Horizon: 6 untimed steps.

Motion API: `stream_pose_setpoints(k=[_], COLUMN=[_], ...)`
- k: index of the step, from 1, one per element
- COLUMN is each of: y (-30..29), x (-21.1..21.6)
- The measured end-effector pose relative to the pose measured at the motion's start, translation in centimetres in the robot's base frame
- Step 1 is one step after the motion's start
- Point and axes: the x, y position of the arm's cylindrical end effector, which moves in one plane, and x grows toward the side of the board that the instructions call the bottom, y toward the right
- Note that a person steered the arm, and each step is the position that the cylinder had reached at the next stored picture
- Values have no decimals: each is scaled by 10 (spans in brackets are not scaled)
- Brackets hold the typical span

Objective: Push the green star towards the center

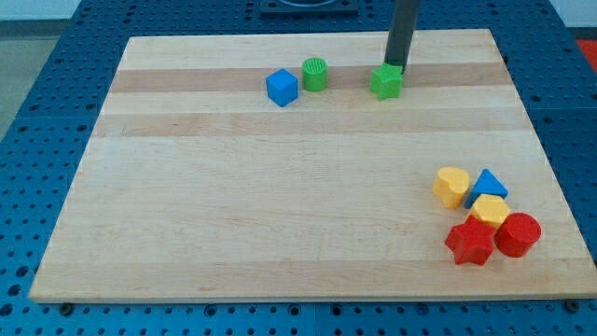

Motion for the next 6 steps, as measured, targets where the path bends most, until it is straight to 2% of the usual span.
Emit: stream_pose_setpoints(k=[3,5,6], y=[-31,-78,-79], x=[55,62,76])
